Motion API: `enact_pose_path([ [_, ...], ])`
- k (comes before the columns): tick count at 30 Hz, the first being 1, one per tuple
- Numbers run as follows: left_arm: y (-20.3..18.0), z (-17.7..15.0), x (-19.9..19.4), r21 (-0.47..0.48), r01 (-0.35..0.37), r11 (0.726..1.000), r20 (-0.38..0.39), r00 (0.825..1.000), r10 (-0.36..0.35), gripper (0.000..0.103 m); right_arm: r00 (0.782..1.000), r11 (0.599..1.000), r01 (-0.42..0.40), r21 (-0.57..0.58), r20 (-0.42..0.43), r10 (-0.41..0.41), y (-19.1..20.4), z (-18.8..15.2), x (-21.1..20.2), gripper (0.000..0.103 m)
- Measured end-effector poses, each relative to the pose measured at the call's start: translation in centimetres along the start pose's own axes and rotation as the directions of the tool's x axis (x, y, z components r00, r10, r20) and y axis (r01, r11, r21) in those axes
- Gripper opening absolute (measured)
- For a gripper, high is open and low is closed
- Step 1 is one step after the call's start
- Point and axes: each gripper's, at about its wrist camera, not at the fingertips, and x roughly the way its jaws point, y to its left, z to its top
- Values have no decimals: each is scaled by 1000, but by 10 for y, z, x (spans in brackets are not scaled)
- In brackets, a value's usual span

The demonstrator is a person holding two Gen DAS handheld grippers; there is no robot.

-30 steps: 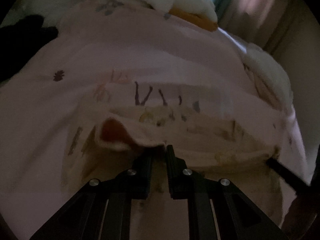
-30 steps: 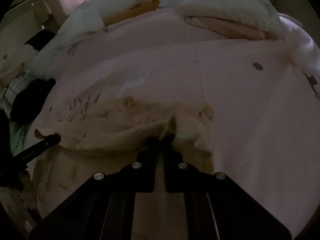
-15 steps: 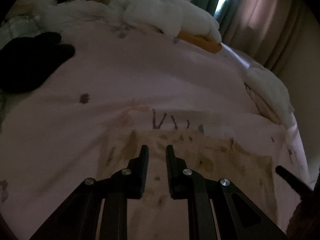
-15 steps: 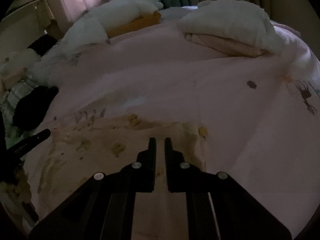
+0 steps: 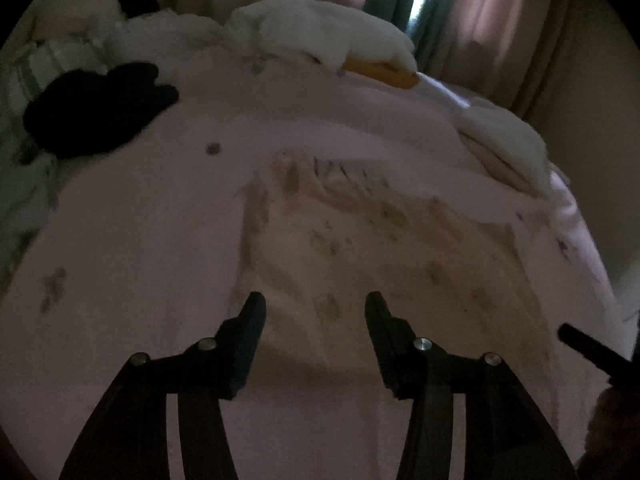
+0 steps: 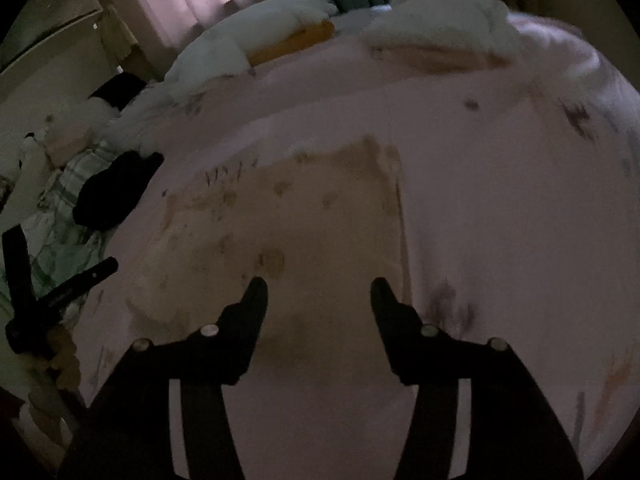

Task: Fold small clothes

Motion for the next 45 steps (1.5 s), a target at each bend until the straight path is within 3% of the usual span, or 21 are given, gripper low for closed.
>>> enact_pose_path([
  [7, -1, -37, 15, -40, -19, 999, -109, 994, 14, 56, 997, 999, -3, 47, -82, 7, -3, -46, 6, 55],
  [12, 8, -45, 34, -157, 52, 986, -181, 980, -80, 56, 991, 995, -36, 89, -126, 47, 2, -64, 15, 56],
  [17, 7, -52, 34, -151, 70, 986, -179, 979, -97, 57, 991, 994, -52, 94, -119, 63, 10, -67, 26, 59],
  [19, 10, -49, 38, -158, 106, 982, -189, 972, -136, 60, 989, 990, -73, 120, -118, 88, 9, -61, 31, 61],
  [22, 19, -44, 46, -207, 153, 966, -176, 966, -190, 63, 976, 969, -157, 191, -121, 182, 7, -52, 44, 67],
  [26, 33, -34, 62, -335, 238, 912, -134, 946, -296, 63, 972, 959, -185, 213, -104, 211, 10, -43, 57, 67],
  [29, 45, -24, 75, -435, 293, 852, -94, 926, -366, 63, 968, 948, -206, 242, -88, 233, 8, -34, 67, 67],
  [31, 54, -20, 81, -515, 317, 796, -49, 917, -397, 61, 964, 935, -229, 271, -73, 257, 6, -28, 74, 67],
  [32, 58, -19, 86, -555, 323, 766, -22, 915, -402, 54, 960, 927, -241, 288, -68, 270, 4, -24, 78, 66],
  [33, 59, -18, 89, -564, 320, 761, -20, 916, -400, 44, 959, 925, -245, 289, -68, 275, 5, -22, 80, 66],
  [35, 58, -18, 93, -549, 291, 783, -34, 929, -368, 30, 965, 936, -233, 263, -60, 257, 8, -15, 86, 60],
  [38, 49, -14, 100, -515, 242, 823, -53, 949, -312, 13, 977, 948, -185, 259, -52, 205, 7, -8, 96, 41],
  [40, 44, -13, 98, -489, 228, 842, -57, 955, -292, 10, 987, 960, -136, 246, -53, 153, 8, -5, 100, 19],
  [45, 24, -12, 86, -328, 169, 930, -43, 980, -193, 5, 995, 984, -85, 159, -42, 93, 19, -6, 96, 9],
])
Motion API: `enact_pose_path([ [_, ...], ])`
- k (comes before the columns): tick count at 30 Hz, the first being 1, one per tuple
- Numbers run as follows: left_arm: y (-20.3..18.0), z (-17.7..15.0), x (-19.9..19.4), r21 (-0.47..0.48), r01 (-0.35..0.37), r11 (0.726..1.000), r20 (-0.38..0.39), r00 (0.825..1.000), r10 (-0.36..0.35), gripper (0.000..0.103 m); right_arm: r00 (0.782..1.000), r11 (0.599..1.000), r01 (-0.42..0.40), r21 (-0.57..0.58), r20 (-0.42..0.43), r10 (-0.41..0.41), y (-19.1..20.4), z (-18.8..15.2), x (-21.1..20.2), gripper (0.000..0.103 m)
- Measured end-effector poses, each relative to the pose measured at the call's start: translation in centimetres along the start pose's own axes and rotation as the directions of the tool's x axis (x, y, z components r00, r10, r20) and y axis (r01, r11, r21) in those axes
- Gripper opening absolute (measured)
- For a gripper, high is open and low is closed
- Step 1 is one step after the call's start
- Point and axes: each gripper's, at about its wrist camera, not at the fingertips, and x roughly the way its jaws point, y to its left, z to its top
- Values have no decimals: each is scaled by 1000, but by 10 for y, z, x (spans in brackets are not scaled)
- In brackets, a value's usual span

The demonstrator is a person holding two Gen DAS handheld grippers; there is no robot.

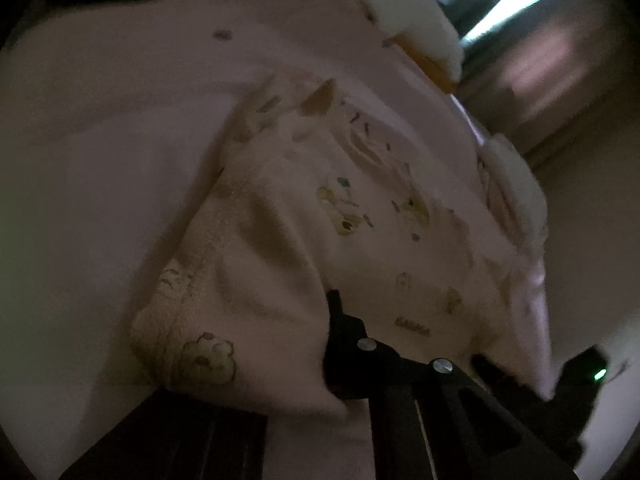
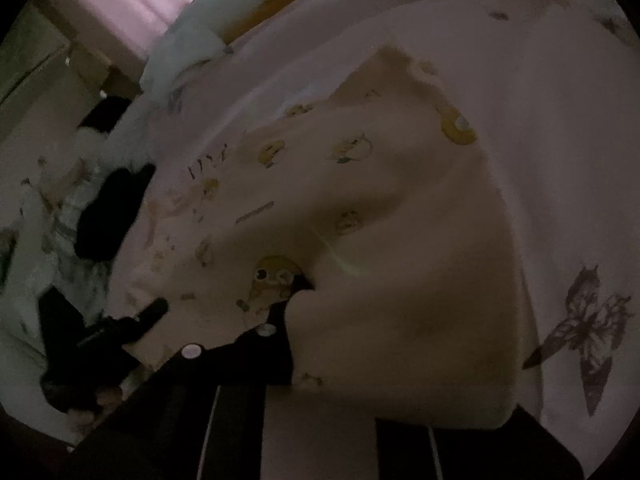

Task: Fold small clothes

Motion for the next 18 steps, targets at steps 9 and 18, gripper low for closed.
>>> enact_pose_path([
  [9, -21, -28, -55, 135, 12, 991, 29, 999, -16, 3, 995, 995, -88, -43, 52, 90, 6, -9, -43, 8],
  [18, -14, -97, -107, 195, 28, 980, -9, 1000, -26, 3, 993, 990, -117, -81, 22, 119, 2, -66, -93, 8],
])
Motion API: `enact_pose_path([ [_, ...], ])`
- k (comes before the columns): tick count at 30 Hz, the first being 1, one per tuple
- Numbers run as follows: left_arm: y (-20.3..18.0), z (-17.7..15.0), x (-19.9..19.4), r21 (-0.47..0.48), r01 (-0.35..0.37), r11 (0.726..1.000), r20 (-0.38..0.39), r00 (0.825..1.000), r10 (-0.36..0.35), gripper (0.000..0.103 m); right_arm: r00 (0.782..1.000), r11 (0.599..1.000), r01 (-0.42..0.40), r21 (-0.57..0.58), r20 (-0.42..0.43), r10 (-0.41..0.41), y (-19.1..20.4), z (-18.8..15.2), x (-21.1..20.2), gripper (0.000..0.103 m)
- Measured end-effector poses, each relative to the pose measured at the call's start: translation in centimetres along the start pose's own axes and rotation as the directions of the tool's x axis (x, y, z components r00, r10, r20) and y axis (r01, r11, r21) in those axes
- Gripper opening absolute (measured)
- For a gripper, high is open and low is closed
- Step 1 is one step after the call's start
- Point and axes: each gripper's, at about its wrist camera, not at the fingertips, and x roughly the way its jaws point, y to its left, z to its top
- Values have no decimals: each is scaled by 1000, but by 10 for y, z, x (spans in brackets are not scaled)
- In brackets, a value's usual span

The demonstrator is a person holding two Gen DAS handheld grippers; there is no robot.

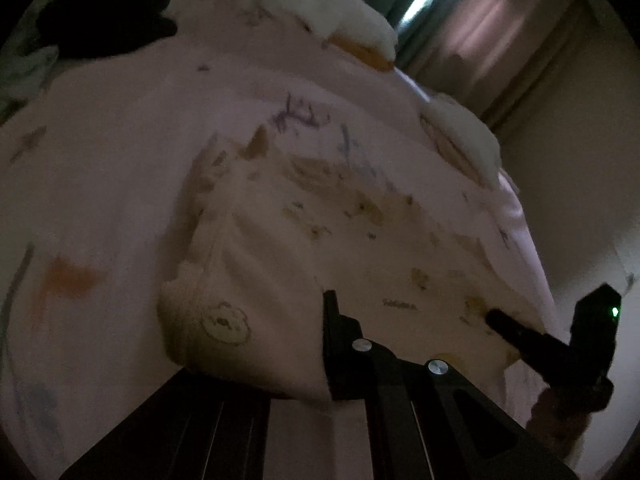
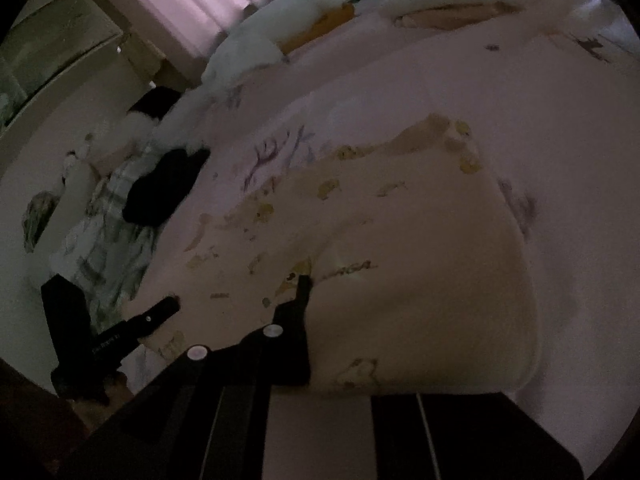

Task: Fold small clothes

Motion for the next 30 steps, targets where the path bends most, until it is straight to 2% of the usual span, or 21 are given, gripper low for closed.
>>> enact_pose_path([
  [4, 7, -32, -9, 25, -41, 999, -24, 999, 42, 3, 999, 1000, 18, 9, -36, -18, -6, -38, -17, 9],
  [6, 12, -36, -4, 21, -78, 997, -54, 995, 79, 4, 998, 999, 30, 39, -59, -28, -14, -51, -18, 9],
  [8, 15, -34, -2, 10, -78, 997, -52, 996, 78, 5, 996, 994, 67, 81, -69, -62, -25, -58, -19, 9],
  [10, 14, -34, -6, 6, -94, 996, -42, 995, 94, 5, 998, 988, 51, 148, -47, -44, -36, -60, -27, 9],
  [12, 11, -36, -9, 25, -131, 991, -36, 991, 132, 5, 998, 982, 67, 178, -21, -64, -42, -64, -38, 8],
  [16, 3, -44, -18, 82, -195, 977, -5, 981, 196, 5, 995, 979, 104, 175, -19, -103, -50, -70, -52, 8],
  [22, 14, -52, -27, 55, -207, 977, -13, 978, 208, 5, 985, 973, 171, 158, 3, -174, -49, -72, -66, 9],
  [30, 12, -58, -34, 96, -259, 961, 19, 966, 259, 5, 974, 966, 227, 126, -2, -229, -55, -77, -77, 10],
])
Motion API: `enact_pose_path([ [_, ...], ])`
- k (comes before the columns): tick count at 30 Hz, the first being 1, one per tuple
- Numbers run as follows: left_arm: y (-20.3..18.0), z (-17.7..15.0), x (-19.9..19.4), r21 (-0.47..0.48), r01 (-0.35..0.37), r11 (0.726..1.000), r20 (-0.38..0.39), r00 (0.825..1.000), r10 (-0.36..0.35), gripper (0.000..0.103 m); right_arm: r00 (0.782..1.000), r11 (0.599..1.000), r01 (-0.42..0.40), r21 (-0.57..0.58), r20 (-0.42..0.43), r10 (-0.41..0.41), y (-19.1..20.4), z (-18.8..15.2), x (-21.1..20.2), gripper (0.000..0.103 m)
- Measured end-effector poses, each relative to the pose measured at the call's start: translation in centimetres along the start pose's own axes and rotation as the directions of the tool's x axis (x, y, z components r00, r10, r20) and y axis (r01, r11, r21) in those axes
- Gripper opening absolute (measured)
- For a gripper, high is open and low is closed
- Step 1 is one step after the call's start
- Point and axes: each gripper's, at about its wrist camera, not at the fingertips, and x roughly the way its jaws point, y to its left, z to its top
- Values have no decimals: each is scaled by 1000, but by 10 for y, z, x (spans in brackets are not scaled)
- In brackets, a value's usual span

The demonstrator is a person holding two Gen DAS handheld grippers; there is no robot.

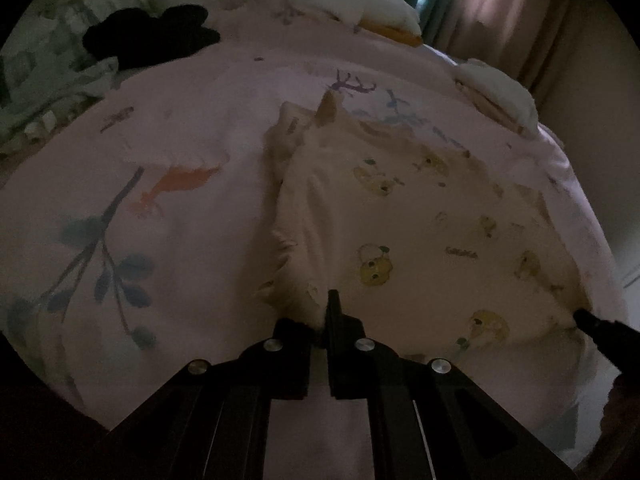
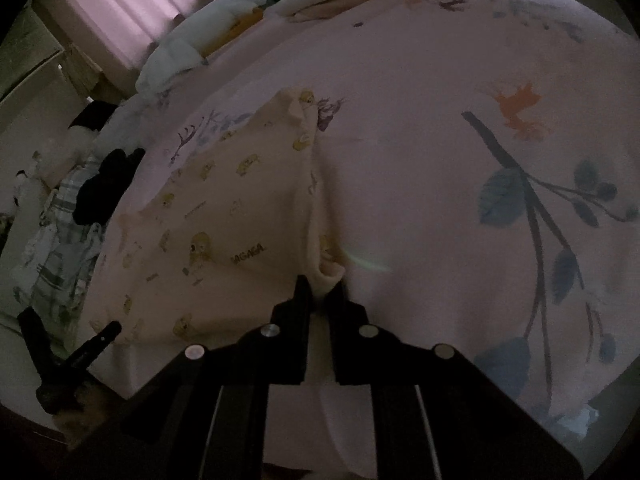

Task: Fold small clothes

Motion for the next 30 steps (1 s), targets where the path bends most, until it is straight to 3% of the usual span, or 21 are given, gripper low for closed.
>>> enact_pose_path([
  [9, -4, 2, -10, 36, -27, 999, 30, 999, 25, 5, 999, 999, 31, -27, 19, -31, 4, -1, -11, 12],
  [15, 4, 5, -14, 0, -12, 1000, 24, 1000, 12, 5, 998, 999, 33, -11, 56, -32, 2, 2, -26, 12],
  [19, 0, 4, -21, 33, -34, 999, 43, 999, 33, 5, 994, 996, 81, -43, 73, -78, 5, 3, -35, 12],
  [27, 5, 7, -27, 15, -50, 999, 31, 998, 49, 5, 993, 994, 104, -39, 62, -101, 6, 1, -36, 13],
  [29, 8, 7, -32, 8, -75, 997, 47, 996, 74, 5, 994, 994, 100, -45, 56, -98, 8, 0, -36, 13],
  [30, 9, 8, -37, 9, -122, 993, 70, 990, 121, 5, 995, 995, 93, -44, 51, -91, 9, 0, -37, 13],
])
